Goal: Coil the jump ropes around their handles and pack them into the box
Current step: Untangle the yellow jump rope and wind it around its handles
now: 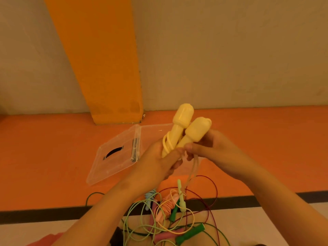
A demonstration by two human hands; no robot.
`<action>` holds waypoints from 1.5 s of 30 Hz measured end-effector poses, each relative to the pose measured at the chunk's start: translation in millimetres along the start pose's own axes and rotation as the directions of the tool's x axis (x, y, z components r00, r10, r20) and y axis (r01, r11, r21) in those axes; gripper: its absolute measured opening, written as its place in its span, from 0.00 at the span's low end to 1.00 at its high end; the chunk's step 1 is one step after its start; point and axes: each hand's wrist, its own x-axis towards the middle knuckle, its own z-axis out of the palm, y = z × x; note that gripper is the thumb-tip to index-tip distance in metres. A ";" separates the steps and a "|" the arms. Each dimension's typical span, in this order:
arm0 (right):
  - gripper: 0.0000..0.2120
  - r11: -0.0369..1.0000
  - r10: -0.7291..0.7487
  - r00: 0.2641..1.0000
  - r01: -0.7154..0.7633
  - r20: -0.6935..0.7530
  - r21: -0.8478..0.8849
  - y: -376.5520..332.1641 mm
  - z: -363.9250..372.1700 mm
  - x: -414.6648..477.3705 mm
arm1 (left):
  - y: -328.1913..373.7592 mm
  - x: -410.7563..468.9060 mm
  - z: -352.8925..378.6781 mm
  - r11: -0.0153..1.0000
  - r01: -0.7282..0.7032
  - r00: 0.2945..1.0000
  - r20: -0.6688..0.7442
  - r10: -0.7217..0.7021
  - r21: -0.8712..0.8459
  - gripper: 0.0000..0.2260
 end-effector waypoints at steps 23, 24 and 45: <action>0.10 0.998 -0.020 0.965 0.005 -0.260 -0.058 14.4 26.3 6.3 | -12.9 12.9 0.2 0.996 -0.079 0.983 -0.168 0.070 -0.049 0.07; 0.08 0.999 -0.025 0.968 0.017 -0.249 -0.032 13.7 27.1 6.1 | -12.7 14.1 -0.2 0.995 -0.074 0.980 -0.188 0.059 -0.071 0.06; 0.08 0.978 0.208 0.938 -0.205 -0.278 0.043 15.5 34.6 6.9 | -19.0 7.6 -5.1 0.916 -0.051 0.964 -0.221 0.150 0.399 0.09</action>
